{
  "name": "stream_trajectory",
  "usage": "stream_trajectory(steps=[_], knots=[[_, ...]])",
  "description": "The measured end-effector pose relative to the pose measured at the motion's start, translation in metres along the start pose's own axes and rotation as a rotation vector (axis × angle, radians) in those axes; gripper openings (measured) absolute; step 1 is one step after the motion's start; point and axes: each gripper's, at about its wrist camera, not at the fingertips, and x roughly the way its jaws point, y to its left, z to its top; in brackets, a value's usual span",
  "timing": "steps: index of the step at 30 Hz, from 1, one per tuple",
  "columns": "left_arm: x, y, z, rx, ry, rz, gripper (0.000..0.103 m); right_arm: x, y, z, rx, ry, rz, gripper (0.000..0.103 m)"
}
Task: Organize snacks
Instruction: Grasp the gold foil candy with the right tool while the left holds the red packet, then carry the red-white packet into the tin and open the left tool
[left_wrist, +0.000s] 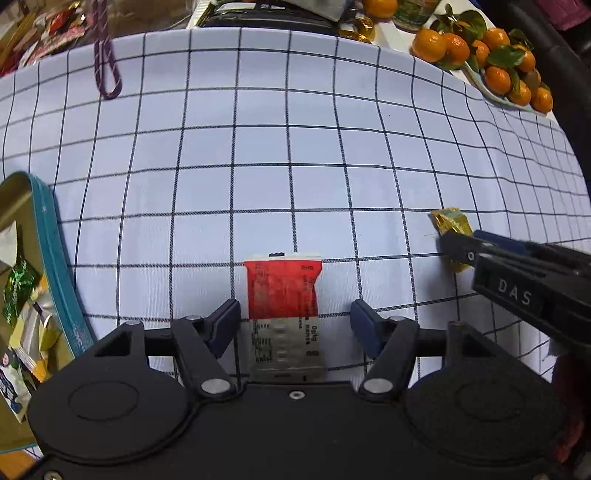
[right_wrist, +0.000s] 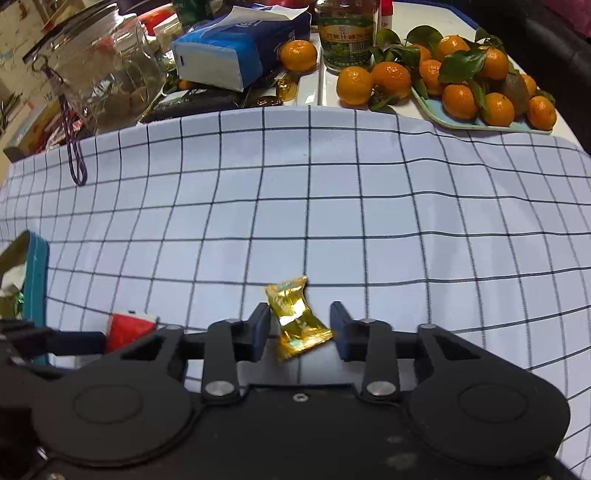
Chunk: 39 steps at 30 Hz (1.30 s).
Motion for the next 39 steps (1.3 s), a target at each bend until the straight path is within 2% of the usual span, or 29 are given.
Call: stream_trajectory(steps=[3,7,10,17,23,28,34,39], knots=[[-0.003,0.009,-0.001,-0.038,0.005,-0.031,0.064,-0.004,-0.008,-0.003,0.030,0.007,0.011,0.029],[-0.006,0.012,-0.001,-0.039,0.010,-0.023,0.060,-0.010,-0.016,-0.002,0.077,-0.001,0.019,0.029],[-0.008,0.008,-0.003,-0.022,0.001,-0.001,0.045,-0.016,-0.015,0.000,0.094,-0.017,0.025,0.029],[-0.009,0.006,-0.004,-0.039,-0.013,-0.029,0.043,-0.030,-0.003,0.002,0.087,-0.044,0.028,0.029],[-0.035,0.007,-0.012,-0.009,-0.087,-0.024,0.043,-0.034,-0.004,-0.001,0.111,-0.071,0.006,0.029],[-0.063,0.024,-0.019,-0.020,-0.147,-0.033,0.043,-0.033,-0.005,-0.011,0.126,-0.096,-0.011,0.029],[-0.089,0.060,-0.025,-0.077,-0.219,0.016,0.043,-0.033,0.004,-0.025,0.139,-0.136,-0.019,0.029],[-0.103,0.097,-0.033,-0.135,-0.259,0.095,0.043,-0.037,0.017,-0.049,0.178,-0.172,0.014,0.029]])
